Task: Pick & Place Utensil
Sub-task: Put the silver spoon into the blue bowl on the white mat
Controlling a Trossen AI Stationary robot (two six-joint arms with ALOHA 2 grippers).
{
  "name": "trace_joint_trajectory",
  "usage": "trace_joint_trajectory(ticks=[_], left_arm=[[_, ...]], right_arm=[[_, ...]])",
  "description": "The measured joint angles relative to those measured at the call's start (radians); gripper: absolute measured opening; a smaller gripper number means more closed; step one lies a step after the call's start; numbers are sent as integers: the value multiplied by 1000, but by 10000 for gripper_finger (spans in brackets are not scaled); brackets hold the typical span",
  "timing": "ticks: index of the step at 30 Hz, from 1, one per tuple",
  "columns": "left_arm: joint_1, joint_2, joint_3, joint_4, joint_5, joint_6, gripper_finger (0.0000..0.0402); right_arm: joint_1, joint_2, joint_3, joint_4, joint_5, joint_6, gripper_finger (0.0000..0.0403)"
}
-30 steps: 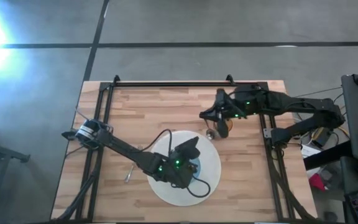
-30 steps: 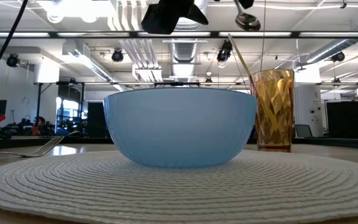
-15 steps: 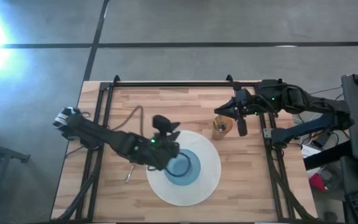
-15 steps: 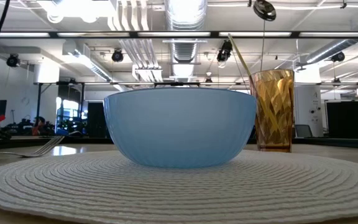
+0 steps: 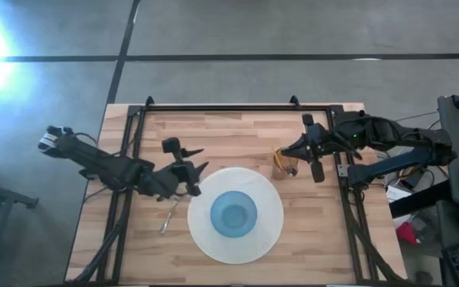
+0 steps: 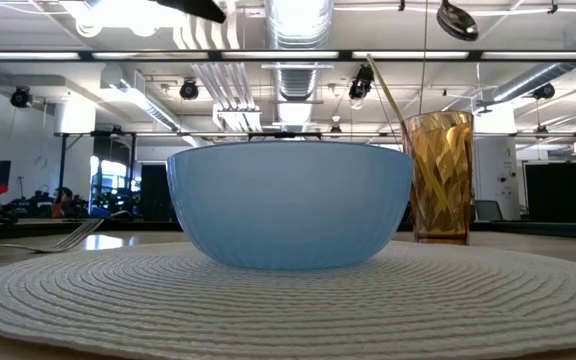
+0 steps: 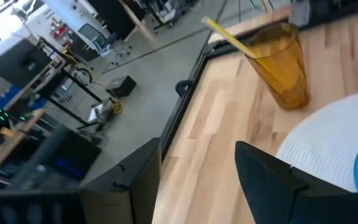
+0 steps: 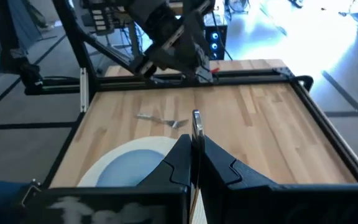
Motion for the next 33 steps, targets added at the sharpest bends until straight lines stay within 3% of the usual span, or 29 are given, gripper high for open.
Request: trace_joint_trajectory(ticks=[7, 19, 25, 33], left_arm=[[1, -100, -210, 228, 19, -24, 204], [9, -167, -407, 402, 90, -136, 204], [12, -178, -438, 405, 124, -175, 204], [12, -206, -468, 389, 206, -170, 204]], right_arm=[[30, -36, -90, 63, 40, 87, 8], [61, -123, -339, 457, 80, 255, 8], [96, -123, -442, 646, 220, 346, 8], [211, -79, -554, 871, 510, 425, 8]])
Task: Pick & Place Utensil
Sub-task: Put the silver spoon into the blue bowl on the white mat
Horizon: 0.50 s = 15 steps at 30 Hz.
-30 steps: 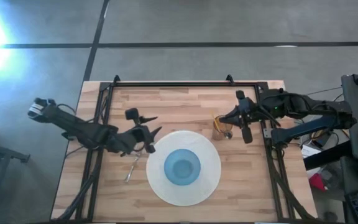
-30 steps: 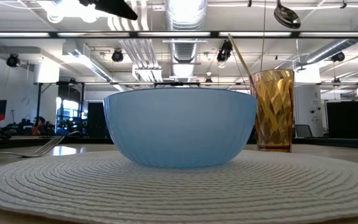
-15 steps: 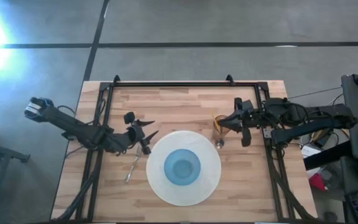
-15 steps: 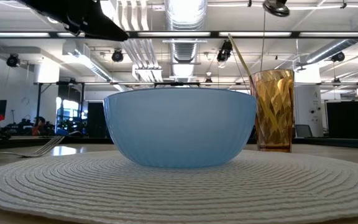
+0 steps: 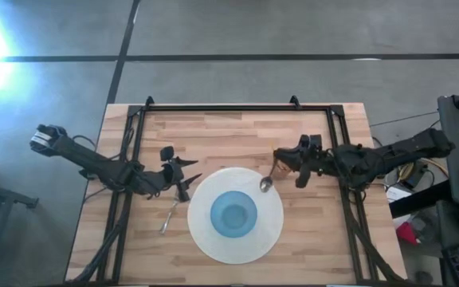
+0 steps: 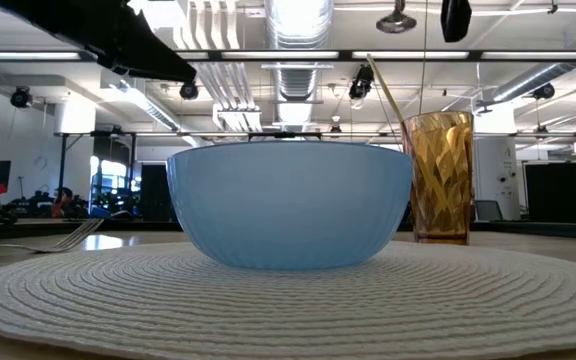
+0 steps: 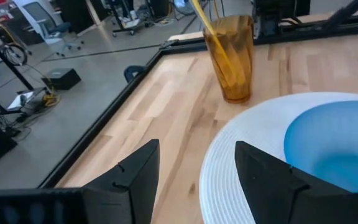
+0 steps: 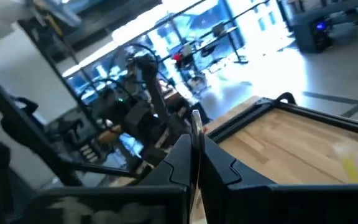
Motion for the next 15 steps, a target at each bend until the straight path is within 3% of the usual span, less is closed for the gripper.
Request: trace_joint_trajectory(ticks=[6, 12, 15], left_arm=[[-3, -20, -9, -34, 13, -1, 204], [-13, -34, -9, -37, 87, 11, 204], [-21, -39, -9, -37, 125, 11, 204]], right_arm=[[112, 97, -17, 170, 193, 17, 8], [188, 232, 44, 173, 380, 15, 8], [200, 310, 88, 175, 419, 14, 8]])
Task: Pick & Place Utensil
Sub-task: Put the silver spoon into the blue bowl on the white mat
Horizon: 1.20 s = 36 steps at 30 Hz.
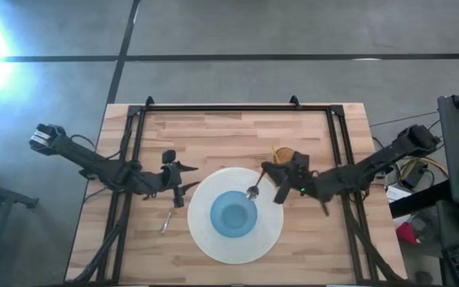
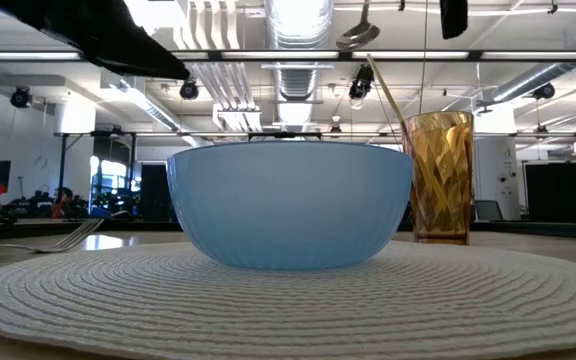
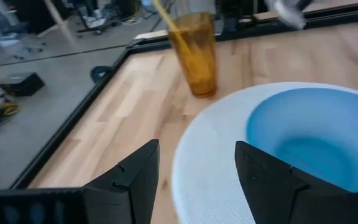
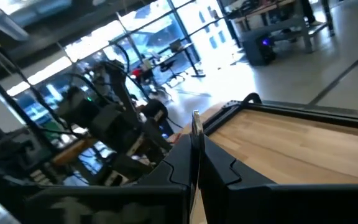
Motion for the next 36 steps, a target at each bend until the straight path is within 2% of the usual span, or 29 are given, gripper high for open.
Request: trace_joint_trajectory(ticks=[16, 26, 31, 36], left_arm=[[-67, -40, 0, -31, 4, -2, 204], [-70, -42, 0, -61, 4, 40, 204], [-70, -42, 0, -63, 4, 44, 204], [-70, -42, 0, -68, 4, 25, 204]], right_arm=[[24, 353, 251, 9, 15, -31, 8], [132, 511, 376, 6, 363, -18, 8], [143, 558, 382, 6, 414, 56, 8], [147, 570, 304, 3, 418, 226, 8]])
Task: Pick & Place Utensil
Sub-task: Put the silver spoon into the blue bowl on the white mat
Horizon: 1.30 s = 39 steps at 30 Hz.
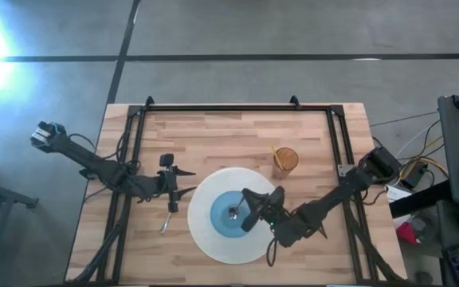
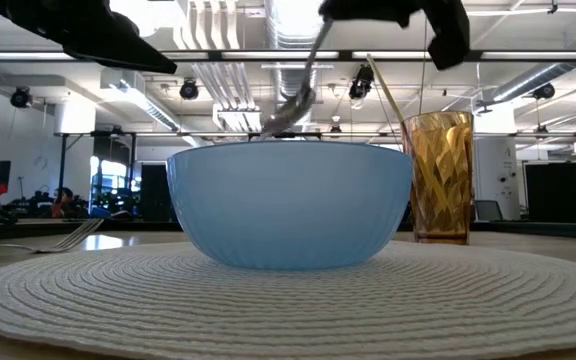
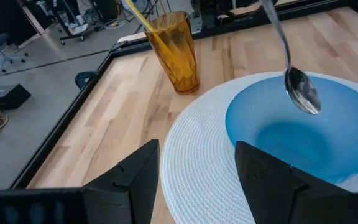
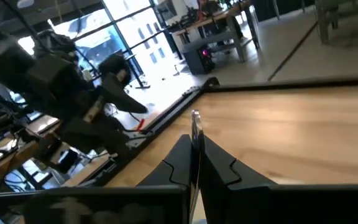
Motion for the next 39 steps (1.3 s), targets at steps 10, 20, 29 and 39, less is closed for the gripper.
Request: trace_joint_trajectory(ticks=[10, 20, 29, 39], left_arm=[[0, 0, 0, 0, 0, -25, 204], [0, 0, 0, 0, 0, -25, 204], [1, 0, 0, 0, 0, -25, 204], [1, 0, 0, 0, 0, -33, 204]], right_arm=[[53, -4, -88, 14, 87, 131, 8], [59, -5, -145, 17, 134, 234, 8], [60, 23, -126, 22, 135, 230, 8], [60, 106, -76, 25, 132, 250, 8]])
